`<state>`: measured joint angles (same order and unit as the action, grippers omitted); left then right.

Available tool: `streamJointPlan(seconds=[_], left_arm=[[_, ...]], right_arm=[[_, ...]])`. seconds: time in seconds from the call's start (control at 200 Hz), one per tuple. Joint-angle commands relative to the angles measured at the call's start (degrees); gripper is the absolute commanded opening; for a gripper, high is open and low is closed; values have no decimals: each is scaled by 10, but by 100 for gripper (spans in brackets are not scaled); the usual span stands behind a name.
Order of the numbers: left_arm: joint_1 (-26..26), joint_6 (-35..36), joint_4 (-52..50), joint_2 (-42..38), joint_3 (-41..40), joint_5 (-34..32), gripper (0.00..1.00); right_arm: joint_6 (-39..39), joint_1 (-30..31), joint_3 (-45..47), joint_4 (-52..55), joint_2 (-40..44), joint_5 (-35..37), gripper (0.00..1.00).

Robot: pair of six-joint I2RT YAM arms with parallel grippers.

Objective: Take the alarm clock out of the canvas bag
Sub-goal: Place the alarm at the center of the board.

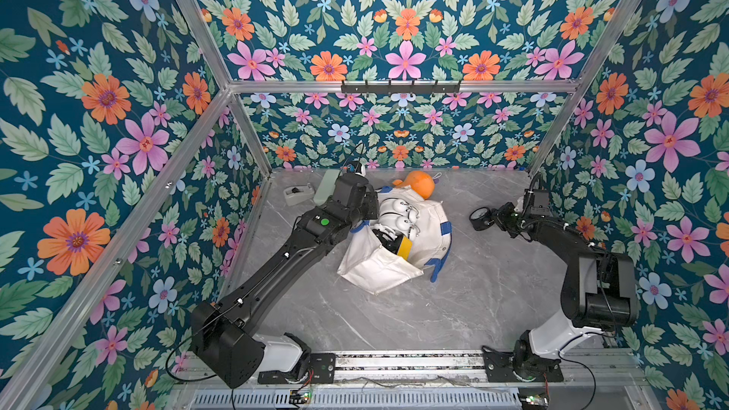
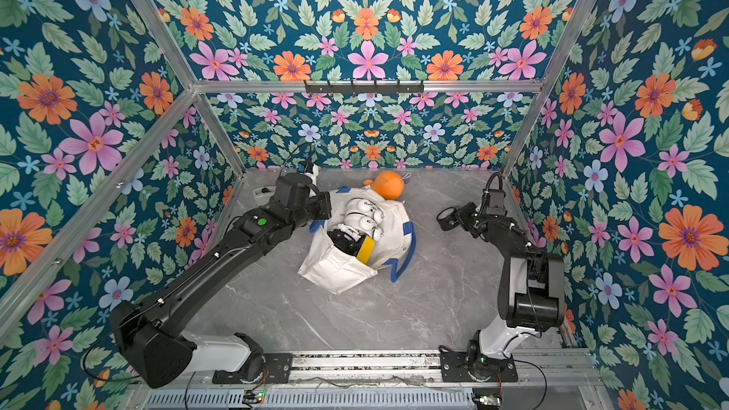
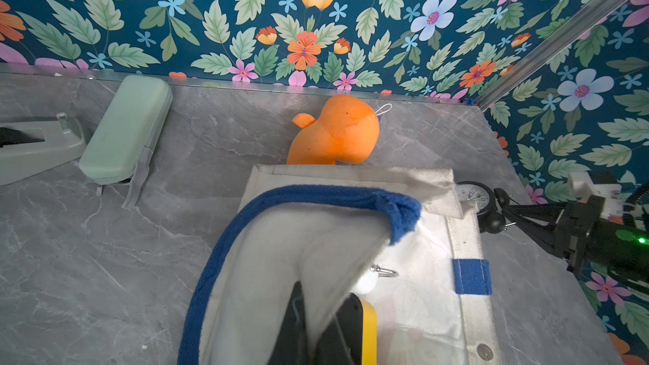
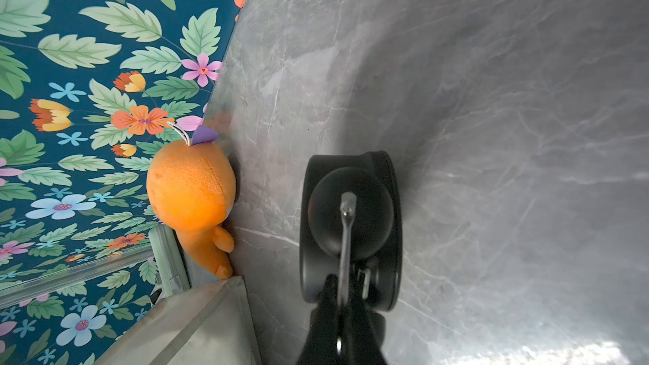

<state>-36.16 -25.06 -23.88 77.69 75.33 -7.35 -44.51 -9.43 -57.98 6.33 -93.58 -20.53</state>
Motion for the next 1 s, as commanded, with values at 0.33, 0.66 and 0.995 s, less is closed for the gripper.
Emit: streamJointPlan(seconds=[0.33,0.66,0.995], left_arm=[[0,3,57,-2,3,2,0],[0,3,57,-1,6,6,0],[1,3,56,3,11,10,0]], right_arm=[[5,-23,20,-13,-35,3,9],[-3,-36,26,-31,-58,-12,14],[-4,-44,26,-30,-58,-21,15]])
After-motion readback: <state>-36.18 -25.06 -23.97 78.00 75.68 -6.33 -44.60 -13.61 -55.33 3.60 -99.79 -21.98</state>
